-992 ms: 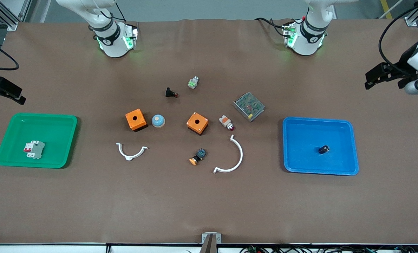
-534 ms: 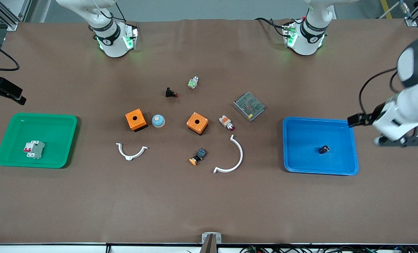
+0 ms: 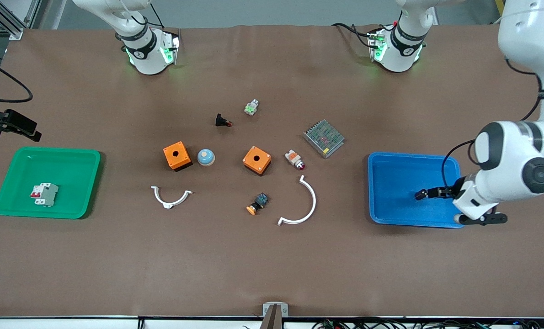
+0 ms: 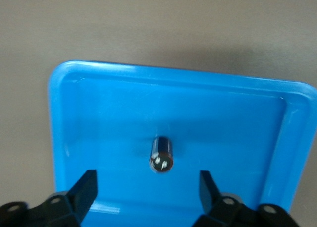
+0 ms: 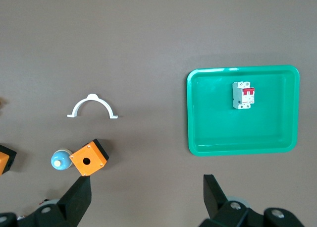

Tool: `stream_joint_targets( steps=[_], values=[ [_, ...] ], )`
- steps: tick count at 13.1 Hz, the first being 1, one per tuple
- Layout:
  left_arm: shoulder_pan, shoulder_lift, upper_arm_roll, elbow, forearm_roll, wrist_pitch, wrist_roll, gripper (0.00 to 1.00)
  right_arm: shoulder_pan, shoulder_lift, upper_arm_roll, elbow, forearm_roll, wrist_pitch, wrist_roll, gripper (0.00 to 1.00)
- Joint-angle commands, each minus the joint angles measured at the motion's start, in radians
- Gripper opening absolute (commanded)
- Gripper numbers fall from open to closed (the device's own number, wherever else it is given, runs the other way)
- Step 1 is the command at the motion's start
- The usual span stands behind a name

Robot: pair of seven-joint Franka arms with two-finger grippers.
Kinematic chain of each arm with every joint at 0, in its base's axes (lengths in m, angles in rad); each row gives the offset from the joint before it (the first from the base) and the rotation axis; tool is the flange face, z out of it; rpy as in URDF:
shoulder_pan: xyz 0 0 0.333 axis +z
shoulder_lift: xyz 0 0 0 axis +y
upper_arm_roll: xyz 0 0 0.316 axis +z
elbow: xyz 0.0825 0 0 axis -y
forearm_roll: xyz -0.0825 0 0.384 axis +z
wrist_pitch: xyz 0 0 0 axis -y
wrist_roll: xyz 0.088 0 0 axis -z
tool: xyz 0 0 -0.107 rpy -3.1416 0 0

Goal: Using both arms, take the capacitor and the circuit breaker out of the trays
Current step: 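Grasp the capacitor with the left gripper while the right gripper reaches the breaker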

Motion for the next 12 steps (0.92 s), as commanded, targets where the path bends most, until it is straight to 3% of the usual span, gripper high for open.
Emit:
stream_joint_targets(
  steps=[1, 4, 7, 12],
  values=[
    [-0.005, 0.034, -0.005, -0.015, -0.013, 0.048, -0.023, 0.74, -0.026, 0.035, 0.001, 0.009, -0.001, -0.011, -0.027, 1.00],
    [-0.003, 0.037, -0.005, -0.063, -0.005, 0.082, -0.032, 0.73, -0.095, 0.139, 0.001, 0.015, -0.013, 0.007, -0.044, 1.00],
    [0.003, 0.036, -0.003, -0.121, 0.001, 0.140, -0.032, 0.72, -0.170, 0.251, 0.001, 0.012, -0.033, 0.108, -0.146, 1.00],
    [0.003, 0.037, -0.003, -0.143, 0.003, 0.143, -0.032, 0.59, -0.292, 0.408, 0.002, 0.015, -0.027, 0.286, -0.350, 1.00]
  ],
)
